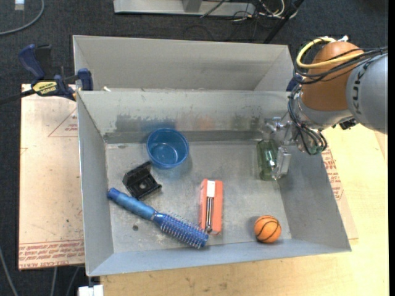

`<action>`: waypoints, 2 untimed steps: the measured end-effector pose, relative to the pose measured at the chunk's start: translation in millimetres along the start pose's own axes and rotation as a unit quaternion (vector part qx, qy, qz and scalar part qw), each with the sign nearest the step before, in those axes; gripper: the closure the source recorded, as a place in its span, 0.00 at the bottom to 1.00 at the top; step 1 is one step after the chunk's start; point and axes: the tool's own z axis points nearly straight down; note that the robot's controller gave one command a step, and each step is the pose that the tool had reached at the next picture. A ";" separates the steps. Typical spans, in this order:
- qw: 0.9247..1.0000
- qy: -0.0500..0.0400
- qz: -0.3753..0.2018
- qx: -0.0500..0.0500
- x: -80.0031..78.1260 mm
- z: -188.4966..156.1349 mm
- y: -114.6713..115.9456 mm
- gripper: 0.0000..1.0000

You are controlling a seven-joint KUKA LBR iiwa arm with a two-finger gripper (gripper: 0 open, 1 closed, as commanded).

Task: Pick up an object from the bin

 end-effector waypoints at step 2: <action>0.992 -0.003 0.126 -0.002 8.1 10.0 0.3 0.00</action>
Offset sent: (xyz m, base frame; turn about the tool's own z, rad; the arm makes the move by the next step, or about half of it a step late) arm -0.0080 -0.0113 0.0123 0.0019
